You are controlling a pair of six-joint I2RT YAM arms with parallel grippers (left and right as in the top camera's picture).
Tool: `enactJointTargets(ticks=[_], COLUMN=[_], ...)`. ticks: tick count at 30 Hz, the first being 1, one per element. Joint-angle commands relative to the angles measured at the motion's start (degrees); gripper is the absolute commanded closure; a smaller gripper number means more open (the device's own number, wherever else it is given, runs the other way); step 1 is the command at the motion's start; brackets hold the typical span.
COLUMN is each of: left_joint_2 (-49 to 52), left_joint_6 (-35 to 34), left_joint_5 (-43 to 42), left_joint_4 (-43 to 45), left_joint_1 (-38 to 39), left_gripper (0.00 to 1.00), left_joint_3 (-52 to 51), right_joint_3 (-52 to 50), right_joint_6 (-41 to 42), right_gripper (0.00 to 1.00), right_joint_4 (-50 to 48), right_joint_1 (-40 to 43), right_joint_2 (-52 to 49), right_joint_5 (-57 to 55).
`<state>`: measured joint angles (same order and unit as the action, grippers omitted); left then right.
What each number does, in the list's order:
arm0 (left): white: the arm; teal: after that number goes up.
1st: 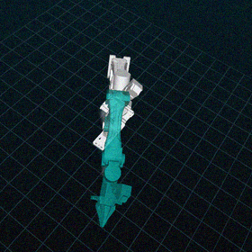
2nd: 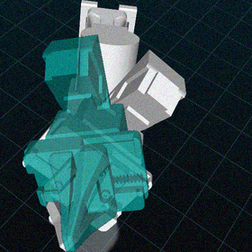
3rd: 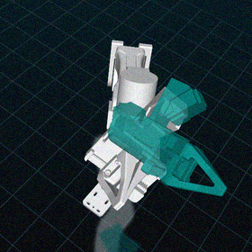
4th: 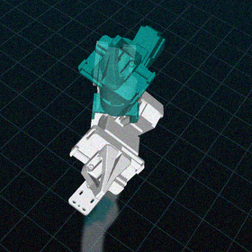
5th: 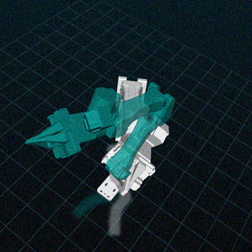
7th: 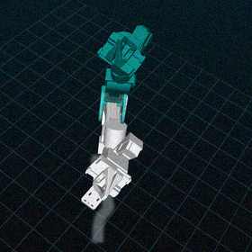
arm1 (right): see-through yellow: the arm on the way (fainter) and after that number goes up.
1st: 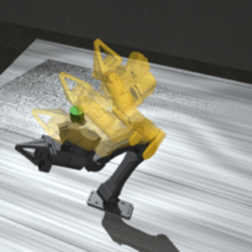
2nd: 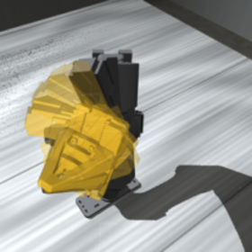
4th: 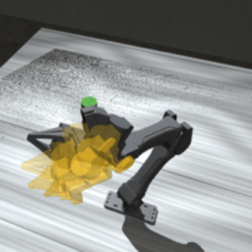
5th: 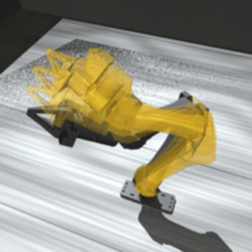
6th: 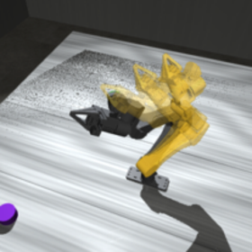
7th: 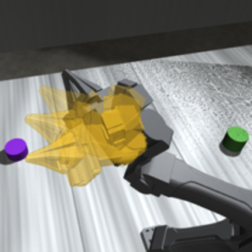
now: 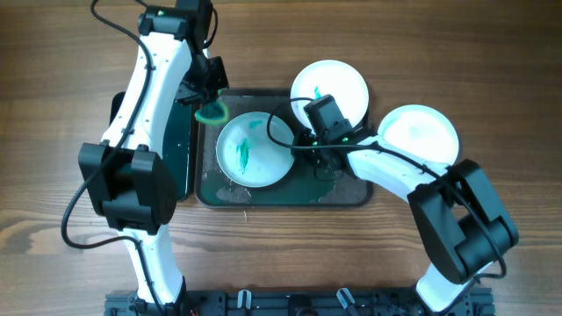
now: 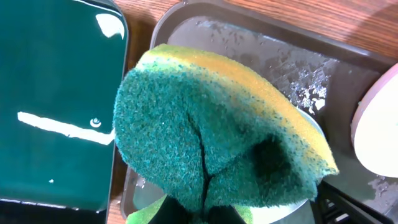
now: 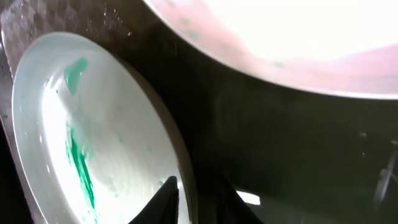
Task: Clean dirty plates on tray and stack at the side
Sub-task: 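Scrub the held plate with the sponge in the left gripper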
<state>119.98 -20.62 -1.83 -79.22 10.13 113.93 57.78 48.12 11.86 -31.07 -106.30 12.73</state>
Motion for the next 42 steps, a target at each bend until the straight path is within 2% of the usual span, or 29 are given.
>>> enactJointTargets(ticks=[1, 5, 9, 15, 19, 26, 34, 35, 37, 40, 42], left_joint_2=[-1.68, -1.68, -1.68, -1.68, -1.68, -1.68, -1.68, -1.68, -1.68, -1.68, -1.68], left_joint_6=[0.28, 0.35, 0.90, 0.96, 3.80, 3.93, 3.52, 4.09, 9.66, 23.63, 23.67], left_joint_5=[-1.20, -1.22, -1.42, -4.07, -5.07, -5.20, -5.60, -7.32, -15.87, -38.49, -41.13], left_joint_4=[0.90, 1.79, 3.78, 6.71, 10.80, 19.34, 27.61, 27.82, 29.27, 32.24, 34.69], left_joint_1=[0.26, 0.26, 0.26, 1.38, 3.98, 8.11, 7.98, 8.00, 8.13, 8.13, 8.09], left_gripper=[0.96, 0.96, 0.96, 0.96, 0.96, 0.96, 0.96, 0.96, 0.96, 0.96, 0.96], left_joint_3=[-2.62, -4.44, -6.29, -11.54, -16.87, -26.21, -35.34, -35.34, -35.34, -35.34, -35.17], right_joint_3=[2.86, 5.84, 8.04, 8.04, 8.04, 8.04, 8.04, 8.04, 8.04, 8.04, 8.04], right_joint_6=[-3.15, -4.70, -5.92, -5.46, -5.49, -5.73, -6.08, -6.08, -6.12, -6.14, -6.16], right_gripper=[0.82, 0.83, 0.96, 0.96, 0.96, 0.96, 0.95, 0.96, 0.96, 0.96, 0.96], right_joint_4=[0.17, 2.54, 4.46, 4.81, 4.92, 5.14, 5.11, 5.11, 5.09, 5.14, 5.25], right_joint_1=[0.09, 0.09, 0.17, 0.57, 0.57, 0.57, 0.57, 0.57, 0.57, 0.57, 0.57], right_joint_2=[-2.36, -4.83, -6.36, -6.64, -6.64, -6.64, -6.64, -6.64, -6.64, -6.64, -6.64], right_joint_5=[2.86, 3.02, 2.69, 2.58, 2.82, 3.04, 3.91, 4.09, 4.13, 4.13, 4.31])
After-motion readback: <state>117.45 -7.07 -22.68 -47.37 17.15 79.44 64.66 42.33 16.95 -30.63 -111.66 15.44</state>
